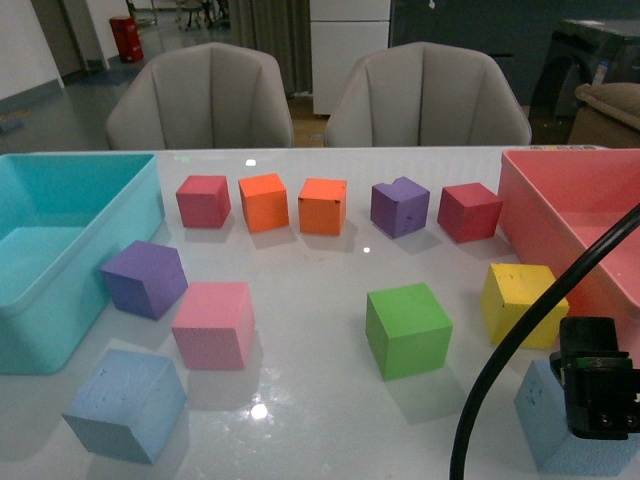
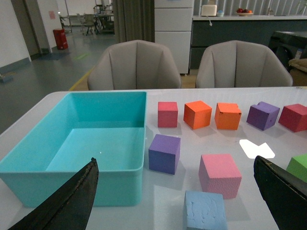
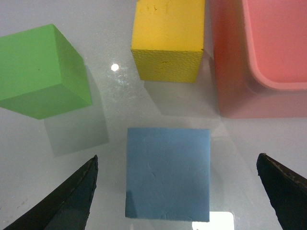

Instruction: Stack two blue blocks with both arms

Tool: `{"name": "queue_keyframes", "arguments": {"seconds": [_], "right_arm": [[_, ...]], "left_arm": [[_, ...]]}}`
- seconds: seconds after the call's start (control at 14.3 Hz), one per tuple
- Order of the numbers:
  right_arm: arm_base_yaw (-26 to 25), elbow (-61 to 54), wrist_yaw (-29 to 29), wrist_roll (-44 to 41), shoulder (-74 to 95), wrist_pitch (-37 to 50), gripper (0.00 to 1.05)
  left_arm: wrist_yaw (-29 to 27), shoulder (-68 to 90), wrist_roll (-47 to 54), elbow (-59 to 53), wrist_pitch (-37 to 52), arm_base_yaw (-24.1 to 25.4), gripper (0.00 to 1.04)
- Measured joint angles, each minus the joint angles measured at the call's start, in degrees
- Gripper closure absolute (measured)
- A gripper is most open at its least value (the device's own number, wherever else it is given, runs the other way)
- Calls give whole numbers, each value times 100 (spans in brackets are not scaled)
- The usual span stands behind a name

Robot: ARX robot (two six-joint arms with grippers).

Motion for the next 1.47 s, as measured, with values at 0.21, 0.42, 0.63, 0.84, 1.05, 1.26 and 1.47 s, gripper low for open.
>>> {"name": "queue_keyframes", "arguments": {"seconds": [0.21, 0.42, 0.63, 0.84, 1.05, 1.26, 1.47], "right_arm": [[105, 238, -55, 46, 570, 214, 6], [103, 269, -72, 146, 1040, 391, 6], [98, 273, -79, 223, 1497, 691, 6], [98, 243, -90, 280, 1836, 894, 19], [98, 4, 44, 280, 1534, 890, 50], [254, -24, 188, 282, 422, 468, 58], [420, 826, 243, 275, 251, 44, 60]], "left_arm": [[0, 0, 0, 0, 0, 0, 7], [0, 0, 0, 0, 0, 0, 7], [0, 0, 0, 0, 0, 0, 7], [0, 0, 0, 0, 0, 0, 7], [0, 0, 0, 0, 0, 0, 7], [0, 0, 0, 0, 0, 0, 7], [0, 0, 0, 0, 0, 0, 7]]}}
